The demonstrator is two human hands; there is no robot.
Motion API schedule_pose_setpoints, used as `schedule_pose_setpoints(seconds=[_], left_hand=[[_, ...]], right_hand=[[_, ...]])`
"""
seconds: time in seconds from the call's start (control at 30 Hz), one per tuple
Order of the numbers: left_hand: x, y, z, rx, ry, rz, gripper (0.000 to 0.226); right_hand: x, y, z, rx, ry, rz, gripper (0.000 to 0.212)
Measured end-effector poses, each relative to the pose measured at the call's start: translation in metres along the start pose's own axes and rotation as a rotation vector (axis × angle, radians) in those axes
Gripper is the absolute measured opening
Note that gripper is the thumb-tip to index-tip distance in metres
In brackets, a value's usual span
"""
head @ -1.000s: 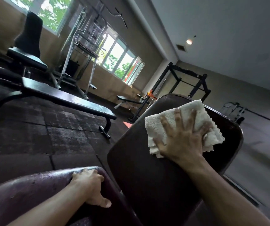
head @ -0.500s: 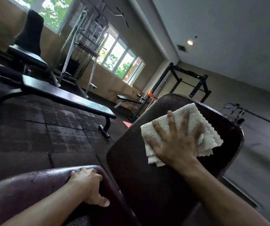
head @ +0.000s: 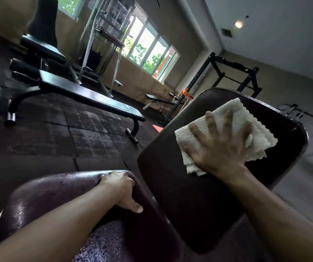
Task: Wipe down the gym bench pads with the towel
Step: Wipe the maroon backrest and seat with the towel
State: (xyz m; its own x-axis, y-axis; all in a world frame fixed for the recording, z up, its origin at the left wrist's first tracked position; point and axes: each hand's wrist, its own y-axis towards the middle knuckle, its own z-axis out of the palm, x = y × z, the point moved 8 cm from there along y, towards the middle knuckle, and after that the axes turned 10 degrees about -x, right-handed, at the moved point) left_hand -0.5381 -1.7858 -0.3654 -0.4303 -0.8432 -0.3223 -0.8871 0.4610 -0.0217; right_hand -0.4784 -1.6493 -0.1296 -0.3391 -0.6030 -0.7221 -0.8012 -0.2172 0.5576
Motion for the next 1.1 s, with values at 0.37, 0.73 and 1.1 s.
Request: schedule_pose_setpoints(seconds=[0.37,0.73,1.1], left_hand=[[0.001,0.002,0.004,-0.010,0.009,0.010,0.110],[0.002,0.006,0.007,-0.061,0.016,0.043,0.106],[0.002,0.007,-0.004,0.002,-0.014,0.067,0.101]], right_hand=[[0.008,0.010,-0.001,-0.030,0.033,-0.028,0.077],[-0.002,0.079,-0.004,0.075,0.033,0.039,0.079],[0.016,0.092,0.006,0.121,0.050,-0.115,0.084]])
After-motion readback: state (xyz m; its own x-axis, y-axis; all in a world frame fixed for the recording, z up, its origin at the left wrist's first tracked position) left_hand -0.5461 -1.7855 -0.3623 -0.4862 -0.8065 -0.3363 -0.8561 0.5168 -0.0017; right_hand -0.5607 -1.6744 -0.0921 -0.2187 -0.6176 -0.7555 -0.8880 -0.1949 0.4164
